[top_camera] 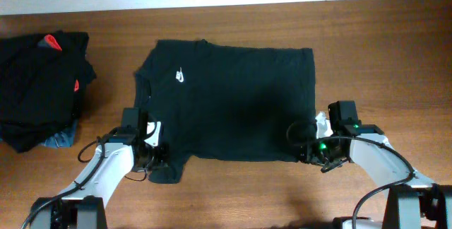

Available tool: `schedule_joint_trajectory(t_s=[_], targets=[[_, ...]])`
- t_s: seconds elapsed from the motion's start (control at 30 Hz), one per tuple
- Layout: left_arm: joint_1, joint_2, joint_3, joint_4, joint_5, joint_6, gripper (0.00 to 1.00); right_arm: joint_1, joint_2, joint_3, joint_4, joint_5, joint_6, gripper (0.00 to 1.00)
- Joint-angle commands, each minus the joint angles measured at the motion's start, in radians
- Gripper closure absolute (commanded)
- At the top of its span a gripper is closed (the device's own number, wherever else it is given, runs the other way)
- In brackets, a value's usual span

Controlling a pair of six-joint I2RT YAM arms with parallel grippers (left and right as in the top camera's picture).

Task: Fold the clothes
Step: 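Grasp the black t-shirt's bottom hem corners with both grippers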

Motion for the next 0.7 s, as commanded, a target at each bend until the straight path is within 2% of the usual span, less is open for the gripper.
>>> schedule_joint_trajectory(t_s=[0.0,0.07,0.23,0.37,0.6,0.67], targets=[[0.000,0.029,-0.028,-0.016,-0.016,-0.002,0.99,-0.001,0.039,-0.044,-0.039,-0.002,0.000,0.40],[0.000,0.029,-0.028,-0.016,-0.016,-0.002,0.99,-0.001,0.039,-0.044,-0.063,-0.010,0.000,0.37],[0.000,0.029,-0.028,-0.016,-0.016,-0.002,0.99,-0.002,0.039,-0.044,-0.068,-0.010,0.026,0.37],[0.000,0.029,-0.028,-0.016,-0.016,-0.002,0.99,-0.002,0.039,-0.044,-0.068,-0.009,0.026,0.55],[0.000,0.029,-0.028,-0.016,-0.016,-0.002,0.99,-0.002,0.039,-0.044,-0.068,-0.006,0.026,0.70],[0.000,0.029,-0.028,-0.016,-0.016,-0.002,0.99,-0.002,0.039,-0.044,-0.069,-0.006,0.027,0.82]])
